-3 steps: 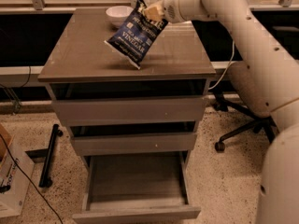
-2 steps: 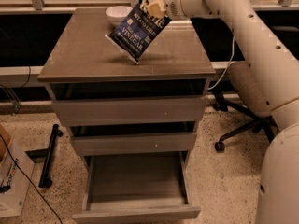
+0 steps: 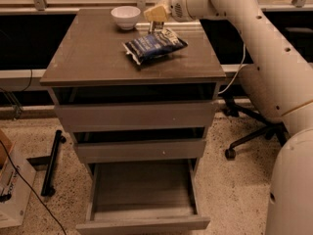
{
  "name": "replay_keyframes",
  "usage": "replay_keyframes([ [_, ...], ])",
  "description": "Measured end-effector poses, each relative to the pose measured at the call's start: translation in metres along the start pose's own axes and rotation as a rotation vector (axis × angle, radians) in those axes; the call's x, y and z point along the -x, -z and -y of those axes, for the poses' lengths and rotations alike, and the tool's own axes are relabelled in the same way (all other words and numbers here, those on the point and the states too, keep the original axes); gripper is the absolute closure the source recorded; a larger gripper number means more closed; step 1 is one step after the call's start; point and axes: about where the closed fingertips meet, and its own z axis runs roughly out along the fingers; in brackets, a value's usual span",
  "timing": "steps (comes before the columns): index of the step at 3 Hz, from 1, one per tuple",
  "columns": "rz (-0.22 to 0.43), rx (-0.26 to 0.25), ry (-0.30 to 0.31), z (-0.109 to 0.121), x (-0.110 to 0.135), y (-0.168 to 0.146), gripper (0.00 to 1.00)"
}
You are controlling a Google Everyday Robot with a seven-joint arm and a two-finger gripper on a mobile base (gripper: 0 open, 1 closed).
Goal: Pick blue chip bag from bottom drawer and place on counter
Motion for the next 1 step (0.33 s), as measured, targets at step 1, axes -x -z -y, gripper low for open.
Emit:
replay_keyframes([
  [1,-0.001,0.004,0.0,-0.0017,-0.0009,-0.0024,0.0],
])
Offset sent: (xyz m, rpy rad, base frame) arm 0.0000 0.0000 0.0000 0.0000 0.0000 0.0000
